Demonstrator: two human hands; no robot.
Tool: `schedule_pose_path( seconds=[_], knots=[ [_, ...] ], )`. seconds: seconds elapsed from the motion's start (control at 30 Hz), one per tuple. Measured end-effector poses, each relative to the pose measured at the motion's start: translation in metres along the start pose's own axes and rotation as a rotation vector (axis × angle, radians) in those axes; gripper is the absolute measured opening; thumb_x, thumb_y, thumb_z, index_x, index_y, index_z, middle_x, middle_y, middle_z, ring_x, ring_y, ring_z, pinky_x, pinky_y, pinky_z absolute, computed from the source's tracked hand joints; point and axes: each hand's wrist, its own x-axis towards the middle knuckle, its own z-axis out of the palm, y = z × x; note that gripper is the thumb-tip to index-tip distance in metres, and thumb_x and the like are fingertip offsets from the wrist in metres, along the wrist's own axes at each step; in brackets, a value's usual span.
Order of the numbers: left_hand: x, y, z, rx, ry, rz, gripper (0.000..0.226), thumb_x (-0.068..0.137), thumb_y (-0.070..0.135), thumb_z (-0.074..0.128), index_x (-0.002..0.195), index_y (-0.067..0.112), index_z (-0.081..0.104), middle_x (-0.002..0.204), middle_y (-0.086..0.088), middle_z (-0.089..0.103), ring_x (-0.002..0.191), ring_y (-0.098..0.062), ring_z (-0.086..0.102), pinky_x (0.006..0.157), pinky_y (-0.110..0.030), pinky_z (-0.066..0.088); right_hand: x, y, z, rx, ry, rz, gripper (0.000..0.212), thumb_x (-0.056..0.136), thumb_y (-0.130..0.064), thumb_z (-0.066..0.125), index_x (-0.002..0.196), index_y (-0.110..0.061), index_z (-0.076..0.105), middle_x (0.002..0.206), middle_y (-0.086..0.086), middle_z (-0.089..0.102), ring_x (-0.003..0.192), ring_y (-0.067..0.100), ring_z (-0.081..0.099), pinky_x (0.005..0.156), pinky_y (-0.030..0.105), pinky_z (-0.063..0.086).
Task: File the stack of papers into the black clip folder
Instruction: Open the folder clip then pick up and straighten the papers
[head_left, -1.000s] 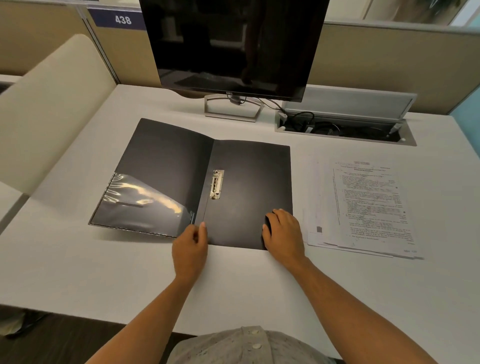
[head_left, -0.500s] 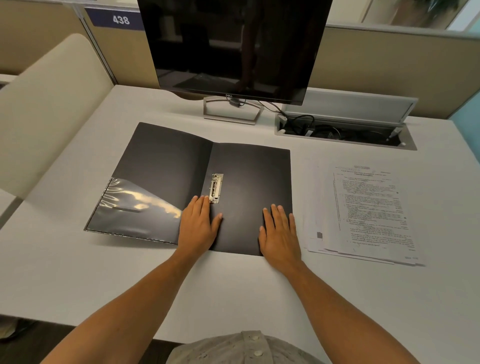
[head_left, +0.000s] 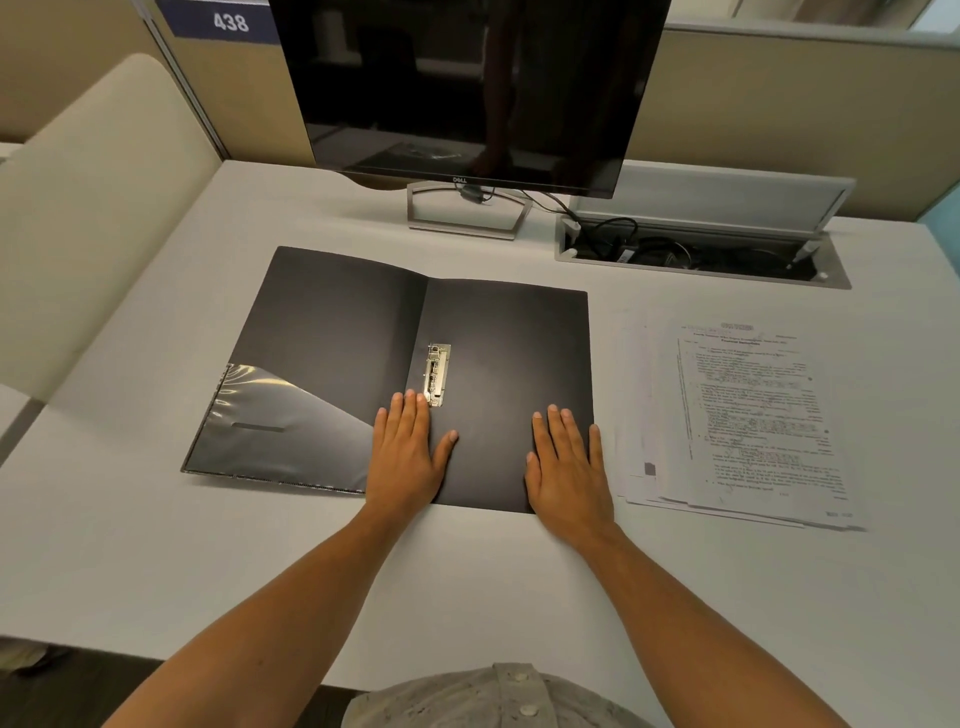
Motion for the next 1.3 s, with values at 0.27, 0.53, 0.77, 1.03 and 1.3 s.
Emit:
schedule_pose_path(
  seconds=[0.27,0.53,0.77,1.03,1.3],
  knots=[
    [0.003,0.006,-0.005,0.153,-0.069,-0.011,0.083,0.090,0.063,0.003,0.154,0.010,0.007,0.162,-0.010,0.009,0.150,-0.029,0.001,0.120,-0.051,-0.002,0.001,0.001,0.002,-0.018,-0.002,0.005,0.059,0.099,-0.042,0.019,0.152,-0.017,0.018,0.160,0.007,0.017,0.148,0.026,0.007,0.119,0.049,0.002],
    [0.004,0.009,-0.009,0.129,-0.105,-0.025,0.086,0.088,0.065,0.005,0.154,0.010,0.006,0.163,-0.010,0.009,0.150,-0.030,0.001,0.119,-0.055,-0.002,0.001,0.001,0.001,-0.015,-0.017,0.004,0.061,0.098,-0.044,0.015,0.153,-0.017,0.013,0.161,0.006,0.013,0.148,0.027,0.004,0.119,0.050,0.001],
    [0.011,0.010,-0.022,-0.046,0.046,-0.036,0.071,0.096,0.053,0.041,0.149,0.010,0.026,0.143,-0.015,0.049,0.137,-0.036,0.039,0.114,-0.057,0.020,0.000,0.001,0.000,-0.010,-0.008,0.005,0.060,0.099,-0.043,0.018,0.153,-0.017,0.016,0.160,0.007,0.015,0.148,0.026,0.006,0.119,0.051,0.006],
    [0.047,0.009,-0.055,0.012,0.262,0.078,0.017,0.096,0.020,0.052,0.092,0.005,0.061,0.090,-0.015,0.069,0.079,-0.033,0.059,0.064,-0.040,0.046,0.000,0.001,-0.001,-0.011,-0.036,0.005,0.061,0.099,-0.045,0.012,0.153,-0.018,0.011,0.161,0.005,0.009,0.148,0.026,0.001,0.119,0.051,0.002],
    [0.093,0.013,-0.073,-0.158,0.362,0.042,0.028,0.096,0.024,0.049,0.085,0.005,0.066,0.081,-0.013,0.067,0.077,-0.030,0.057,0.064,-0.041,0.045,-0.001,0.001,-0.002,0.015,-0.018,0.006,0.060,0.099,-0.044,0.017,0.153,-0.017,0.015,0.160,0.006,0.014,0.148,0.026,0.005,0.119,0.051,0.005]
  ],
)
